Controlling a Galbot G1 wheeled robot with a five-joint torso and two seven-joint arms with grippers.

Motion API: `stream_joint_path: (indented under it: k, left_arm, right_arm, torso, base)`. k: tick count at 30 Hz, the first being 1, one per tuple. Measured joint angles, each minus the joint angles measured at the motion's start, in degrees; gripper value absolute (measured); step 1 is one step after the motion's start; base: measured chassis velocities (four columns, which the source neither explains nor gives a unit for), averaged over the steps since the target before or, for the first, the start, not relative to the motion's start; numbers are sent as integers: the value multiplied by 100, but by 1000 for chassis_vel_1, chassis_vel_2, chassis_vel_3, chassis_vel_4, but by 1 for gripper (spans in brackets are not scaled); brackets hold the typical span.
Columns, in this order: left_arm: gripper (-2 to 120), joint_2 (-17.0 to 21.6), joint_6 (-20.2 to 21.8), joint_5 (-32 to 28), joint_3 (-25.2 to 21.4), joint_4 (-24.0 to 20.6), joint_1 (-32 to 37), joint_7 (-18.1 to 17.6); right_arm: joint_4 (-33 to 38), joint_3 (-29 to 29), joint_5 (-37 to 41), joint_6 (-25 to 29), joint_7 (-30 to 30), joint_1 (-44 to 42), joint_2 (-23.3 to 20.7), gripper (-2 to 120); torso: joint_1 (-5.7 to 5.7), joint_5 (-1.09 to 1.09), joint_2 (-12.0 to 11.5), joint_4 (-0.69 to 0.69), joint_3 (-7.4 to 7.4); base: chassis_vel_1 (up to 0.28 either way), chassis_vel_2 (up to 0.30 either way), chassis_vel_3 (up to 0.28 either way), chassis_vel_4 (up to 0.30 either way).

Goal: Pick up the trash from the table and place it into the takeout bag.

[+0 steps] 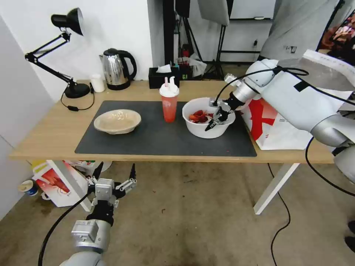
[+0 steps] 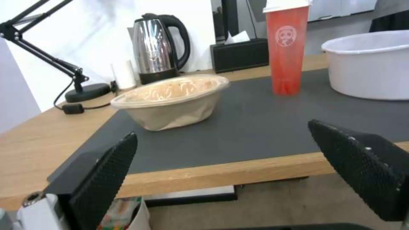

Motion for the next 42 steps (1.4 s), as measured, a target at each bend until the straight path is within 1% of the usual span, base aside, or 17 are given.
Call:
stream_joint_path:
  k: [11, 15, 18, 20, 23, 26, 28, 34, 42]
  left_arm:
    - [100, 0, 0, 0, 0, 0, 0, 0]
    - [100, 0, 0, 0, 0, 0, 0, 0]
    - [100, 0, 0, 0, 0, 0, 0, 0]
    - [100, 0, 0, 0, 0, 0, 0, 0]
    - [100, 0, 0, 0, 0, 0, 0, 0]
    - [100, 0, 0, 0, 0, 0, 0, 0]
    - [100, 0, 0, 0, 0, 0, 0, 0]
    - [100, 0, 0, 0, 0, 0, 0, 0]
    - [100, 0, 0, 0, 0, 0, 0, 0]
  right_arm:
    - [135, -61, 155, -27, -1, 136, -86, 0]
    - [310, -170, 313, -51, -2, 272, -229, 0]
    - [572, -306, 490, -103, -2, 409, -432, 0]
    - [619, -330, 524, -118, -3, 433, -469, 0]
    - [860, -457, 686, -173, -3, 578, -672, 0]
    - [925, -489, 733, -186, -3, 631, -732, 0]
    - [1075, -536, 836, -224, -3, 738, -860, 0]
    - [1327, -529, 1055, -285, -2, 849, -1025, 0]
    - [1786, -231, 1426, -426, 3, 930, -1212, 0]
  torso:
    - [1, 0, 0, 0, 0]
    - [0, 0, 0, 0, 0]
    - [0, 0, 0, 0, 0]
    - [0, 0, 0, 0, 0]
    - [0, 0, 0, -1, 0]
    - [0, 0, 0, -1, 0]
    - [0, 0, 0, 0, 0]
    - [1, 0, 0, 0, 0]
    - [0, 0, 0, 1, 0]
  base:
    - [0, 0, 0, 0]
    - [0, 0, 0, 0]
    - [0, 0, 0, 0]
    - [0, 0, 0, 0]
    - [0, 0, 0, 0]
    - [0, 0, 0, 0]
    - [0, 0, 0, 0]
    - [0, 0, 0, 0]
    - [0, 0, 0, 0]
